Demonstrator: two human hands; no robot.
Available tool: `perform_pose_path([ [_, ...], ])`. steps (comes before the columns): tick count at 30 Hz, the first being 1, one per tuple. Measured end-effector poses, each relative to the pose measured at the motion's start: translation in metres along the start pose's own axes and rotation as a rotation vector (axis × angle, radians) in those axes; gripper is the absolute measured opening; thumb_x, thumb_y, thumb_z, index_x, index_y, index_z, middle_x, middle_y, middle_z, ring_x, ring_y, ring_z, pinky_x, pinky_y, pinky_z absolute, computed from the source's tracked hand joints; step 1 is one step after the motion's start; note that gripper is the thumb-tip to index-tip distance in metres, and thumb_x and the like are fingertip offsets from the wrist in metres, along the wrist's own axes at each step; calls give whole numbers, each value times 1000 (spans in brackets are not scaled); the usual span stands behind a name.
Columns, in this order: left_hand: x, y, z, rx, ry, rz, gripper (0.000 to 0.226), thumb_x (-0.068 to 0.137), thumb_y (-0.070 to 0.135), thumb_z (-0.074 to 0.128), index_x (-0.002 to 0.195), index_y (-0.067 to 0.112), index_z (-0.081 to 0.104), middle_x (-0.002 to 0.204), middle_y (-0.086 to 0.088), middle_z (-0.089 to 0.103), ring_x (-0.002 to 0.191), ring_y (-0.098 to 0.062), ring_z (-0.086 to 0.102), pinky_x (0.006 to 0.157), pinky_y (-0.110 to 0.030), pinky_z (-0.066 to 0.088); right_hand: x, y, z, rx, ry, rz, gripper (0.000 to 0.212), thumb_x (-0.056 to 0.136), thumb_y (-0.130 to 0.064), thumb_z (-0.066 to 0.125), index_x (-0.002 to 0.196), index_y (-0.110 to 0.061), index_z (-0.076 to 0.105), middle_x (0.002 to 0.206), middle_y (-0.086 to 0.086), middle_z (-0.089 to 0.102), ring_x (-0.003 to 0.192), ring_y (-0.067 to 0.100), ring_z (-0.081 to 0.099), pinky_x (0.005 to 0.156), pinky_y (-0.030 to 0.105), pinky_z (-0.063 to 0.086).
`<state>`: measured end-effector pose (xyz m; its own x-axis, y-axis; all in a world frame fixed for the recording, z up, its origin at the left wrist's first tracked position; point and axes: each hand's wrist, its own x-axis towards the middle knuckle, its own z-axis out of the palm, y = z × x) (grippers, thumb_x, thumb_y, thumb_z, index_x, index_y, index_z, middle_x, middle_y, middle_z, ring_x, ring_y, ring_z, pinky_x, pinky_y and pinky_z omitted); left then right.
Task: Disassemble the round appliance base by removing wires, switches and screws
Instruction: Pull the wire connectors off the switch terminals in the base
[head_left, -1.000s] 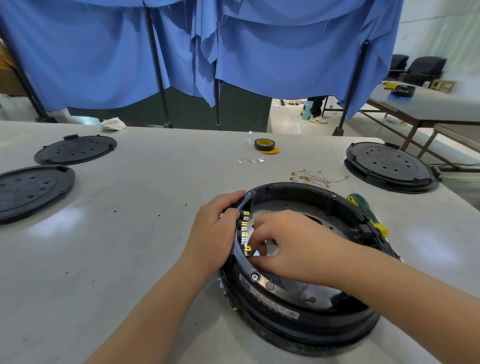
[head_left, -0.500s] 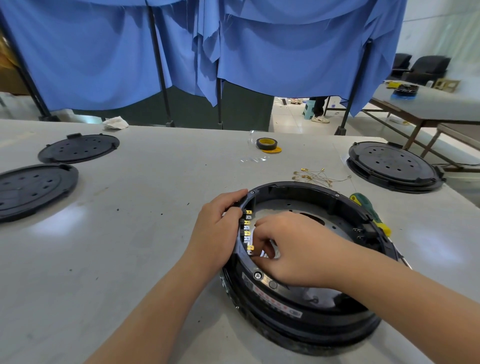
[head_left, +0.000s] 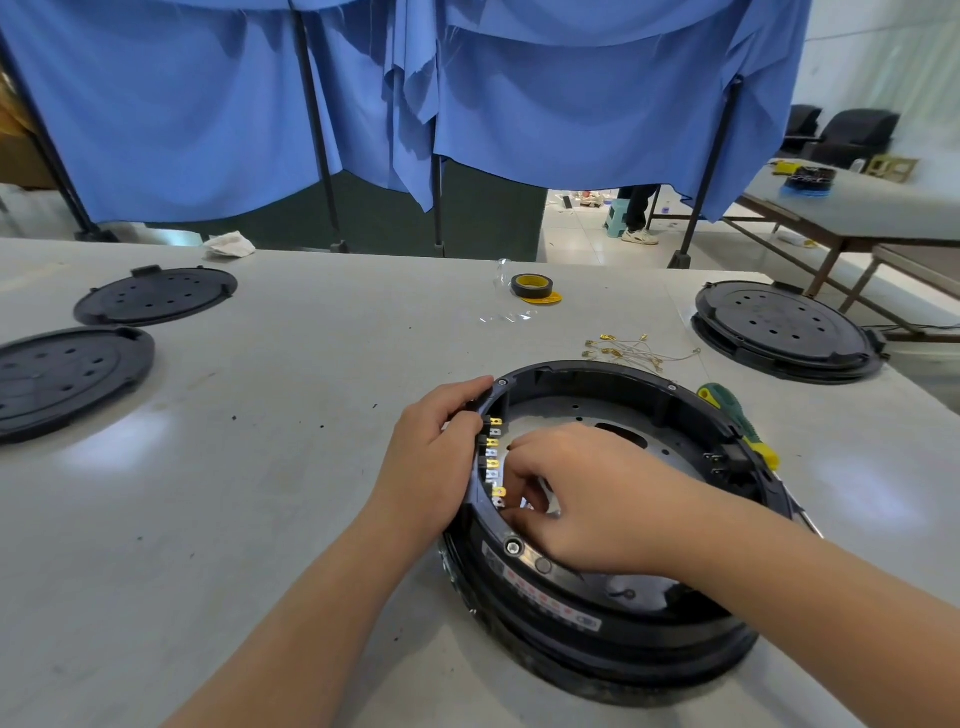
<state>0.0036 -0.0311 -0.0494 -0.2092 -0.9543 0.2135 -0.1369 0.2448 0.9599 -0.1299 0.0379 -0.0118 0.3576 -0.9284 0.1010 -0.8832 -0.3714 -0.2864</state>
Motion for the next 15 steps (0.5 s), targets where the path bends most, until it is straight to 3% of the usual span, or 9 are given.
perform_pose_path([
  [3, 0, 1, 0, -1, 5, -7, 43, 89, -1, 44, 117, 21, 67, 118, 6, 66, 112, -8, 58, 96, -26, 44, -3, 1, 0, -8, 18, 11, 20, 80, -37, 57, 65, -34, 45, 69, -12, 54, 67, 7, 51, 64, 30, 47],
  [9, -1, 3, 0, -1, 6, -14, 42, 89, -1, 44, 118, 21, 67, 117, 7, 66, 113, -9, 58, 99, -29, 45, -8, 3, -3, -15, 14, -3, 18, 80, -35, 60, 67, -35, 48, 71, -12, 55, 68, 5, 48, 64, 26, 44],
  [15, -1, 2, 0, -9, 2, -12, 42, 89, -1, 44, 117, 21, 67, 115, 8, 66, 112, -8, 58, 95, -24, 44, -7, 2, -2, -27, 0, 13, 28, 79, -33, 59, 59, -37, 40, 69, -13, 55, 68, 6, 51, 64, 24, 44],
])
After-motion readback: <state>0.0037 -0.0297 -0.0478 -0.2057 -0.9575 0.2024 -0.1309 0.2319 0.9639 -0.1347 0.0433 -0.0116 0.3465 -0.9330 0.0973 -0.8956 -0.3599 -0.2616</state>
